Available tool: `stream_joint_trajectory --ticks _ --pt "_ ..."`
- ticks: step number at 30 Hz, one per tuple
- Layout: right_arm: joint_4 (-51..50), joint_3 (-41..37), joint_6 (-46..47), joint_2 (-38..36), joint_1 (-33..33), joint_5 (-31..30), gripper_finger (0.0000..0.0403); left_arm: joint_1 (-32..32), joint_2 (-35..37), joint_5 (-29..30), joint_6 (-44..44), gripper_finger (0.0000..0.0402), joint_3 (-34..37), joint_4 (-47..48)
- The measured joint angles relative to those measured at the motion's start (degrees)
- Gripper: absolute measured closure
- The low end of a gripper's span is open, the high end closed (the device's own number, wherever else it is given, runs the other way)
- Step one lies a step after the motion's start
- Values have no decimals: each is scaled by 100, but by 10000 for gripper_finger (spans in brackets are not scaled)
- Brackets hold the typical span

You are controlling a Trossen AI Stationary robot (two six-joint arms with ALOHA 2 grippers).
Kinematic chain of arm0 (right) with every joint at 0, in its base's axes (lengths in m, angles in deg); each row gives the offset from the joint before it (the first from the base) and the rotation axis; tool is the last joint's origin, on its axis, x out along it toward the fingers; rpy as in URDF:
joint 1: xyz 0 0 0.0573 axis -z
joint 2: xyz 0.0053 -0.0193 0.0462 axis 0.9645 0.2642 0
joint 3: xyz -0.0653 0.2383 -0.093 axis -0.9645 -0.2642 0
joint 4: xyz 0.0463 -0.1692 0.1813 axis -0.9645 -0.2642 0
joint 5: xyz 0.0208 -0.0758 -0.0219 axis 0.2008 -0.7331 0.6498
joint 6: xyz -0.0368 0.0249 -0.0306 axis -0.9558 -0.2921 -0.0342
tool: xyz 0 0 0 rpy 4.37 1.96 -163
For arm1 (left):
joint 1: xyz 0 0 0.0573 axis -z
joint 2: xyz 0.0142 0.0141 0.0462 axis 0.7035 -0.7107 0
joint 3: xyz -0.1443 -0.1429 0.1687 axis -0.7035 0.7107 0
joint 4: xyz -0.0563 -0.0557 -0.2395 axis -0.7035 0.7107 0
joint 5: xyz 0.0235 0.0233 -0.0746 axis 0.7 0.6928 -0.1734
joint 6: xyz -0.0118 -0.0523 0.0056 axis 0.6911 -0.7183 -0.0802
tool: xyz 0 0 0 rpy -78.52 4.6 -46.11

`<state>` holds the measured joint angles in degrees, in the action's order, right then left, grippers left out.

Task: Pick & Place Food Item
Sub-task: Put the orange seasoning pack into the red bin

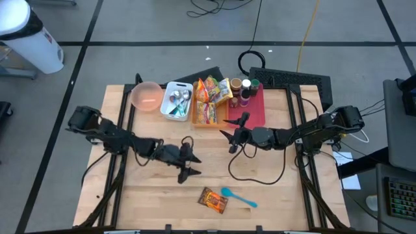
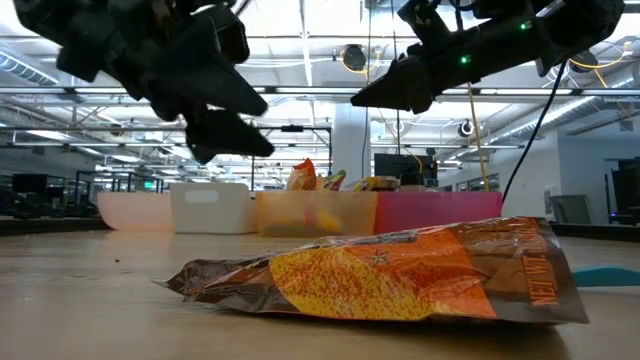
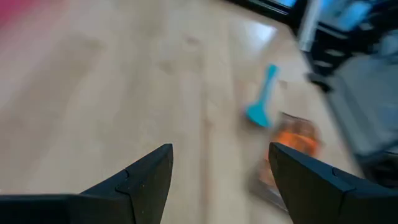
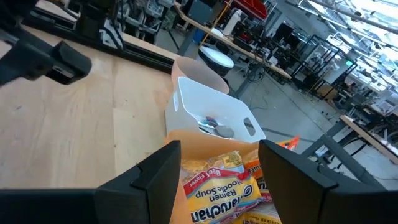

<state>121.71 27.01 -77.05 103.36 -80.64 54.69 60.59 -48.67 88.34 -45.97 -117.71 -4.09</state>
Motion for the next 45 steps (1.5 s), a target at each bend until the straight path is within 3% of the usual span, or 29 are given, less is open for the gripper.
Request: stream_joint_trajectory --ticks 4,7,11,18,25,33,41,45 --pt "-1 0 255 0 0 33 193 -226 145 -1077 -908 128 -2 27" --pt "-128 0 635 0 34 728 193 -161 114 -1363 -1609 128 -6 96" --pt "-367 0 1089 63 72 1828 193 155 -124 -1131 -2289 128 2 92" --pt "-408 2 1654 372 -110 2268 193 758 -722 -261 -3212 128 0 -508" --pt "-281 0 2113 527 -568 2236 193 1217 -1418 300 -3732 128 -295 -656" --pt "-53 4 2390 524 -1149 1732 193 1461 -2299 49 -3871 128 -1209 -704" --pt "-270 0 2732 529 -1689 1187 193 1576 -2471 71 -3787 128 -1812 125" --pt "-311 0 2751 529 -1882 890 193 1577 -2458 184 -4193 129 -1862 477"
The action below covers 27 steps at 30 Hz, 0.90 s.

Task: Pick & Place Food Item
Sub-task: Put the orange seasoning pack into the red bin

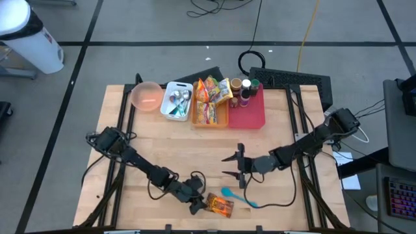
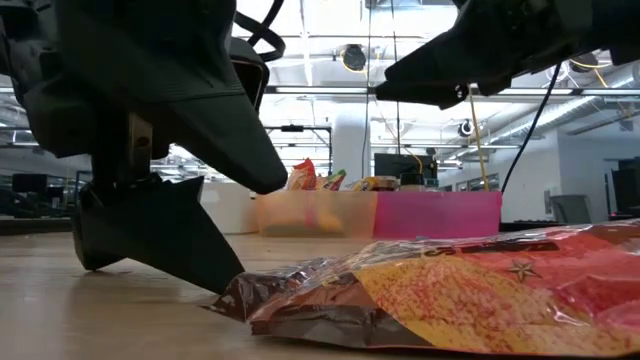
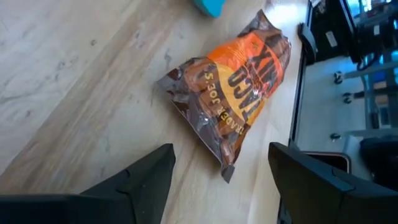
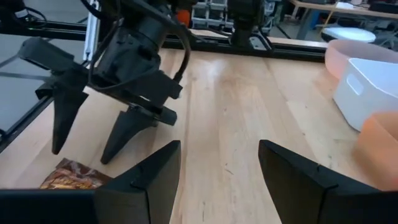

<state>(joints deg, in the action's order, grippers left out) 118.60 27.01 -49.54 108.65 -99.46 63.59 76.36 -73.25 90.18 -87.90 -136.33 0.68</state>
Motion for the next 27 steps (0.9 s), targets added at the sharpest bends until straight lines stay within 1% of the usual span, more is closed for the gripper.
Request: stream_joint_trajectory --ticks 8,19,27 --pt "5 0 -39 0 -33 -42 193 -2 -24 132 -170 128 -4 -59" --pt "6 0 -42 0 84 -37 193 4 -35 189 -163 128 9 -210" --pt "6 0 -44 0 84 -38 193 68 -44 377 -172 128 9 -251"
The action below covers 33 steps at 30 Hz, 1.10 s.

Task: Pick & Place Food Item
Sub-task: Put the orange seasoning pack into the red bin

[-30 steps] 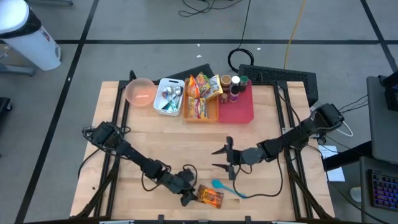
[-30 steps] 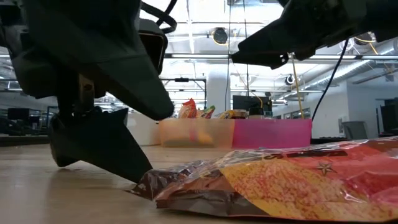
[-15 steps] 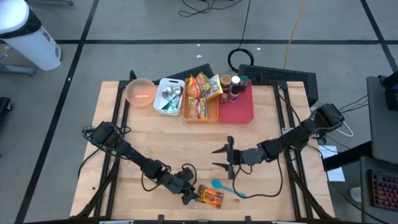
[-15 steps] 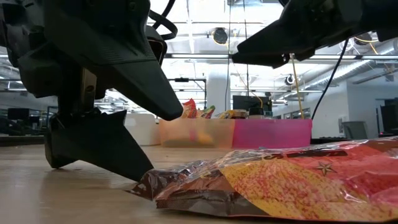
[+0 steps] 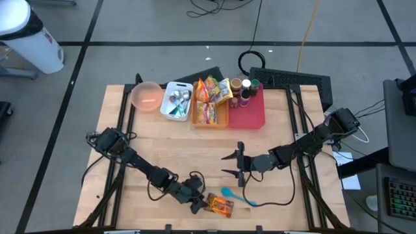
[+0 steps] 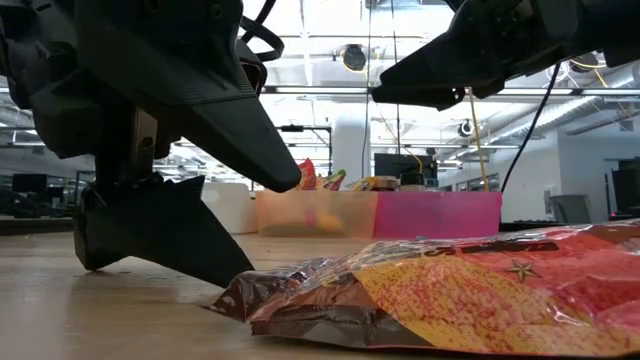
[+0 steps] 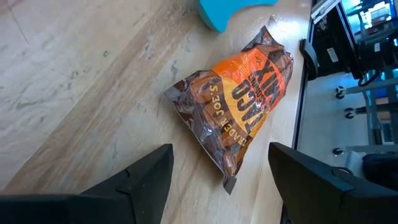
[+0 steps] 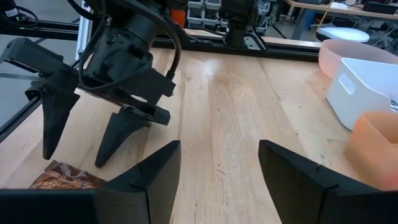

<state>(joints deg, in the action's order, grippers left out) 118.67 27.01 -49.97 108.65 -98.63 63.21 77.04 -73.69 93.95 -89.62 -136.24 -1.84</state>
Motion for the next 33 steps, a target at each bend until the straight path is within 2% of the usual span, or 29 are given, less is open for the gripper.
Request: stream_joint_trajectory --ticks 4,8,13,16,22,25,28,33 --pt "0 0 1 0 0 2 193 0 -162 1 114 128 -255 83" --pt "-22 0 2 0 0 2 193 -34 -421 -273 332 128 -682 468" --pt "-43 0 2 0 -2 7 193 -70 -398 -257 355 132 -741 678" --pt "-45 0 2 0 -2 7 193 -85 -398 -260 367 160 -739 680" --pt "-45 0 2 0 -2 7 193 -106 -398 -261 434 263 -741 739" --pt "-44 0 2 0 -2 7 193 -125 -398 -266 506 301 -740 754" --pt "-44 0 2 0 -2 7 193 -159 -398 -259 580 320 -739 790" --pt "-44 0 2 0 -2 4 193 -235 -395 -238 769 325 -739 913"
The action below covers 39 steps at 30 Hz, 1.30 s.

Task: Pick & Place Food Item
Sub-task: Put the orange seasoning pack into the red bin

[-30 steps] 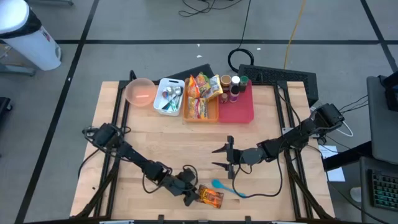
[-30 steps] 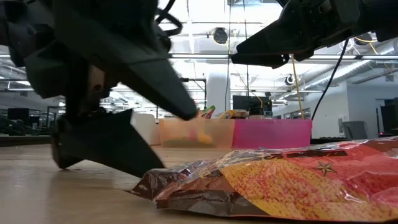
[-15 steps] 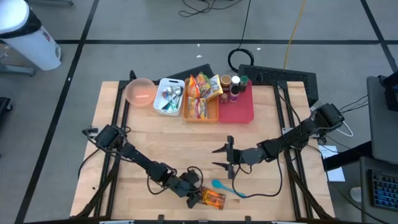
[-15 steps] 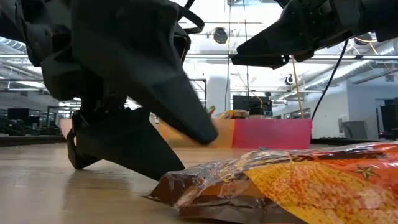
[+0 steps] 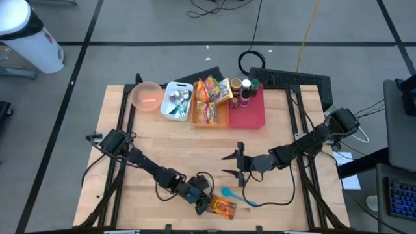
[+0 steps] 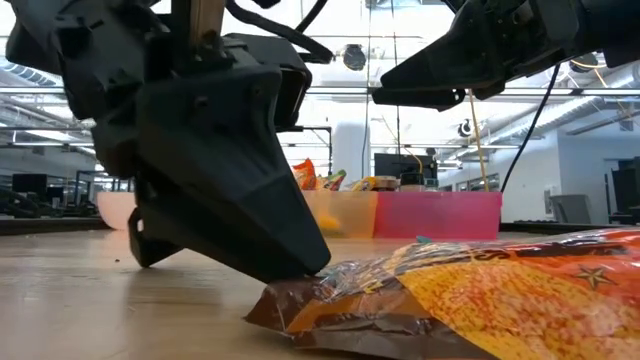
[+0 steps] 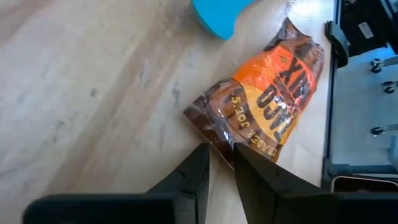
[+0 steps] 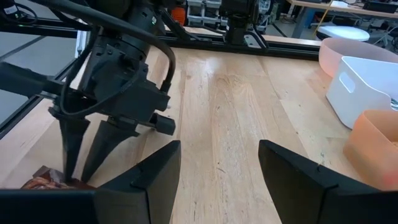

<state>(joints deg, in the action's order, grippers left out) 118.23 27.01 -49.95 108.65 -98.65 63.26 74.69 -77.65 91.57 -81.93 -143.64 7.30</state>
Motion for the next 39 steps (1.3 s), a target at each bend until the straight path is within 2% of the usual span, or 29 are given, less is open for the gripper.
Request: stream_joint_trajectory --ticks 5,10,23,28,31,39 --pt "0 0 0 0 0 2 193 -62 0 52 203 333 2 33" --pt "-2 0 0 0 0 2 193 -78 -2 90 347 392 7 43" --pt "-11 0 0 0 0 2 193 -92 50 -290 604 398 16 15" --pt "-26 0 0 0 0 16 193 -147 74 -643 598 371 22 -109" --pt "-24 0 0 0 0 17 193 -150 85 -567 594 349 20 -204" --pt "-28 0 0 0 0 18 193 -174 87 -492 564 258 17 -172"
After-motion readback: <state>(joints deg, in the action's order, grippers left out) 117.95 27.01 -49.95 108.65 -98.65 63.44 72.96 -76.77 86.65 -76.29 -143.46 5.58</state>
